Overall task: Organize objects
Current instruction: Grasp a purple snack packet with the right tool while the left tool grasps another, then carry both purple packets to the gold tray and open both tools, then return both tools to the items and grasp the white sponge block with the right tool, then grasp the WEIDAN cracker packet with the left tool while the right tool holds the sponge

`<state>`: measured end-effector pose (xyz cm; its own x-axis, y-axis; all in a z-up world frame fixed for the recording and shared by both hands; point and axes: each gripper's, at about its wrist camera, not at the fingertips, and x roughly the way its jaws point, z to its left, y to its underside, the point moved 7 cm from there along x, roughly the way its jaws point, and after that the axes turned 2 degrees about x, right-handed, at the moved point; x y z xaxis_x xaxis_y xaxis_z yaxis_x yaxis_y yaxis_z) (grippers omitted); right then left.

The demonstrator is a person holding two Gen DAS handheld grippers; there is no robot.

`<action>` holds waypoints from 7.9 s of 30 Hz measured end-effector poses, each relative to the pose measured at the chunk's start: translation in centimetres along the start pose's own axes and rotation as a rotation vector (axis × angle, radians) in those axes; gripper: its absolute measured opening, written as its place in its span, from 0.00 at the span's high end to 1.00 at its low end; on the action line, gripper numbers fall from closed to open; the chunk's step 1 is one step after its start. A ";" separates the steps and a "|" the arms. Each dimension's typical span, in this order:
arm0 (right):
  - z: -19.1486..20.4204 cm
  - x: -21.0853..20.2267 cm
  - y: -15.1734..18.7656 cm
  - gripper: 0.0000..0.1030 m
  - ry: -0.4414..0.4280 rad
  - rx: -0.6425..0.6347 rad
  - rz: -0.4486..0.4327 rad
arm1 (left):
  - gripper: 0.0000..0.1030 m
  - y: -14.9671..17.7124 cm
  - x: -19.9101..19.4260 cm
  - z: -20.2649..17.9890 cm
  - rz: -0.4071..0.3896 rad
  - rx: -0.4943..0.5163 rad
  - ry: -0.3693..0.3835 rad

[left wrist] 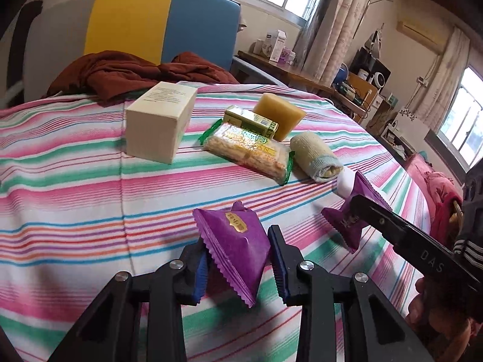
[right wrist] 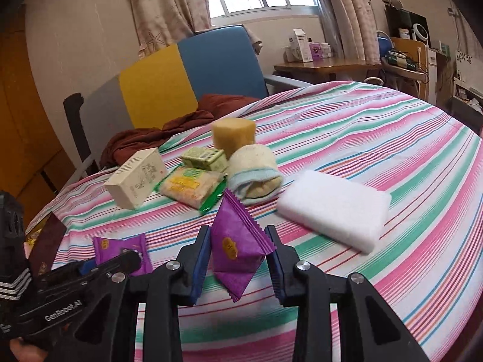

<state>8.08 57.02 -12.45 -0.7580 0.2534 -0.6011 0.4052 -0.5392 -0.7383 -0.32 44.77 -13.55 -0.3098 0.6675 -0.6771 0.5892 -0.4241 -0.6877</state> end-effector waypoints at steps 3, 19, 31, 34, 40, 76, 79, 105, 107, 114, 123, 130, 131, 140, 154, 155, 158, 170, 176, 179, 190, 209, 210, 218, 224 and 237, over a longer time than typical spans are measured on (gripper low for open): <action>1.5 -0.6 0.0 0.66 -0.032 -0.003 0.007 | 0.65 0.6 -0.8 0.5 -0.009 -0.020 0.007; 7.2 -2.2 2.9 0.66 -0.084 -0.032 0.071 | 0.67 3.6 -7.9 2.1 -0.084 -0.012 0.003; 16.8 -4.4 4.7 0.66 -0.280 -0.160 0.096 | 0.67 4.0 -18.3 7.4 -0.229 -0.109 -0.032; 19.5 -5.1 5.1 0.66 -0.330 -0.210 0.100 | 0.67 4.4 -20.9 9.4 -0.266 -0.138 -0.061; 24.9 -6.5 6.5 0.66 -0.428 -0.319 0.119 | 0.67 5.5 -24.8 14.2 -0.317 -0.226 -0.141; 48.1 0.0 13.6 0.60 -0.608 -0.545 0.375 | 0.66 8.6 -30.1 36.8 -0.238 -0.565 -0.428; 47.5 -0.6 13.3 0.60 -0.633 -0.519 0.371 | 0.65 8.7 -30.4 37.1 -0.246 -0.584 -0.420; 38.5 -5.0 9.6 0.59 -0.519 -0.489 0.247 | 0.00 8.3 -32.4 28.9 -0.340 -0.600 -0.528; 37.3 -5.0 9.1 0.59 -0.502 -0.479 0.239 | 0.00 8.0 -31.6 27.6 -0.329 -0.582 -0.513; 30.1 -4.5 7.1 0.59 -0.387 -0.408 0.223 | 0.00 6.9 -28.5 22.9 -0.272 -0.515 -0.431; 19.7 -2.3 6.5 0.59 -0.238 -0.258 0.245 | 0.00 4.6 -23.0 15.4 -0.169 -0.360 -0.308; 14.0 -1.8 6.2 0.59 -0.146 -0.255 0.252 | 0.00 3.8 -18.2 9.0 -0.069 -0.235 -0.217; 13.2 -1.7 6.1 0.59 -0.133 -0.247 0.250 | 0.00 3.9 -17.8 8.6 -0.057 -0.227 -0.212; 5.5 -1.6 4.8 0.57 -0.003 -0.204 0.228 | 0.00 4.8 -14.8 6.6 0.032 -0.169 -0.209; -6.5 1.9 -4.4 0.22 0.124 -0.277 0.264 | 0.00 5.9 -13.7 6.6 0.093 -0.199 -0.218; -6.7 2.2 -4.2 0.22 0.116 -0.293 0.287 | 0.00 5.9 -13.6 6.4 0.098 -0.195 -0.219; -6.9 3.5 -3.0 0.22 0.130 -0.380 0.338 | 0.00 5.8 -13.2 5.7 0.107 -0.177 -0.208; -8.7 2.7 -3.1 0.34 0.170 -0.203 0.187 | 0.00 4.7 -10.6 3.9 0.156 -0.134 -0.229; -8.7 3.6 -3.7 0.35 0.253 -0.165 0.124 | 0.00 2.5 -7.8 2.2 0.167 -0.122 -0.226; -8.3 4.0 -3.4 0.35 0.281 -0.199 0.126 | 0.00 0.9 -5.6 1.5 0.178 -0.142 -0.213; -8.6 4.0 -3.2 0.34 0.249 -0.162 0.084 | 0.00 -6.8 4.4 -1.4 0.194 -0.292 -0.187; -9.1 3.9 -3.1 0.33 0.200 -0.120 0.062 | 0.39 -7.4 9.3 -1.1 0.127 0.021 -0.319; -9.1 3.9 -3.2 0.33 0.202 -0.121 0.061 | 0.42 -7.1 8.6 -0.8 0.113 0.017 -0.294; -9.1 4.0 -3.2 0.33 0.216 -0.135 0.066 | 0.44 -6.7 7.8 -0.2 0.098 -0.025 -0.255; -9.0 4.1 -3.1 0.33 0.232 -0.149 0.066 | 0.46 -6.7 9.0 -1.1 0.102 0.036 -0.295; -8.5 2.7 -3.5 0.39 0.288 -0.177 -0.009 | 0.54 -4.8 5.9 -0.6 0.045 0.040 -0.250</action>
<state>8.94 66.49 -14.09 -0.5968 0.4873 -0.6375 0.5005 -0.3948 -0.7704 -4.52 51.05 -14.09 -0.4615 0.4774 -0.7477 0.5785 -0.4771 -0.6616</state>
